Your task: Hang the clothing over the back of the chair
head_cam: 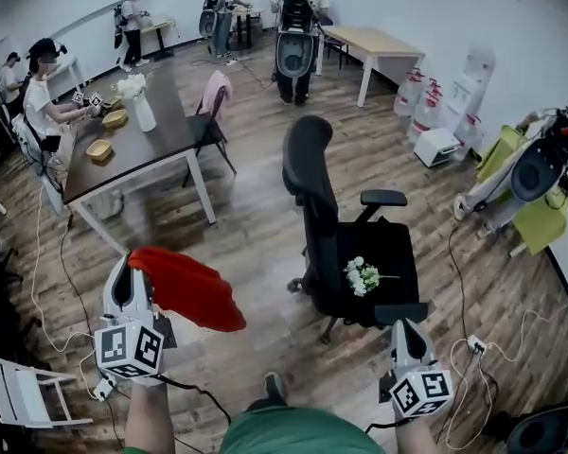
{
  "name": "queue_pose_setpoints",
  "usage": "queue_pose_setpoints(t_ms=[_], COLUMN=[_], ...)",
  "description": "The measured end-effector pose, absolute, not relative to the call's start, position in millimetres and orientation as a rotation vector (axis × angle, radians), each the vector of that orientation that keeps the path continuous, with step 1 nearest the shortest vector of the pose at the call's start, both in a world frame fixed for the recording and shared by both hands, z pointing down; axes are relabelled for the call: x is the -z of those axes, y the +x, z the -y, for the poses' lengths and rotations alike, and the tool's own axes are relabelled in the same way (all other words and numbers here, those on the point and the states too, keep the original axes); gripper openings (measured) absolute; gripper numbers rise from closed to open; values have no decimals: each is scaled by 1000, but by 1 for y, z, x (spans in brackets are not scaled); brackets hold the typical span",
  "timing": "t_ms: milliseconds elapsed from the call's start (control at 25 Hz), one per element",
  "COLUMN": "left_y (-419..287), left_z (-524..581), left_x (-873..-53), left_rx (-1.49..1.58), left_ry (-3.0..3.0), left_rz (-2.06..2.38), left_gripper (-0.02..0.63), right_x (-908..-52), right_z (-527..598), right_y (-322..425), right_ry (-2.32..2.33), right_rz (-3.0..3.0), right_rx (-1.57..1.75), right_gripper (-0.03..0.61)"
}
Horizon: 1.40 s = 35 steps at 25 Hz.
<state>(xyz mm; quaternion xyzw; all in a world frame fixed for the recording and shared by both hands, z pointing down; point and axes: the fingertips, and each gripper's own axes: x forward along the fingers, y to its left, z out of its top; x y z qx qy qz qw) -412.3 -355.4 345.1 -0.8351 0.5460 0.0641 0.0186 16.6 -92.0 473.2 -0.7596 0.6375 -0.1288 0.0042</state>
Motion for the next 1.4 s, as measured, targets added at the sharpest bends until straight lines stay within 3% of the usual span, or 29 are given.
queue_pose_setpoints(t_ms=[440, 1120, 1400], left_y=[-361, -208, -133], left_z=[453, 523, 542], left_x=[-351, -280, -229], left_rx=[-207, -40, 50], left_ry=[-2669, -2472, -2394], left_rz=[-1612, -1739, -1711], left_gripper=[38, 38, 38], right_x=[-462, -468, -476], right_z=[140, 211, 234], right_y=[39, 232, 270], right_ry=[-2470, -2209, -2082], right_rz=[-1944, -2083, -2181], right_rx=[360, 361, 417], right_gripper=[-6, -6, -6])
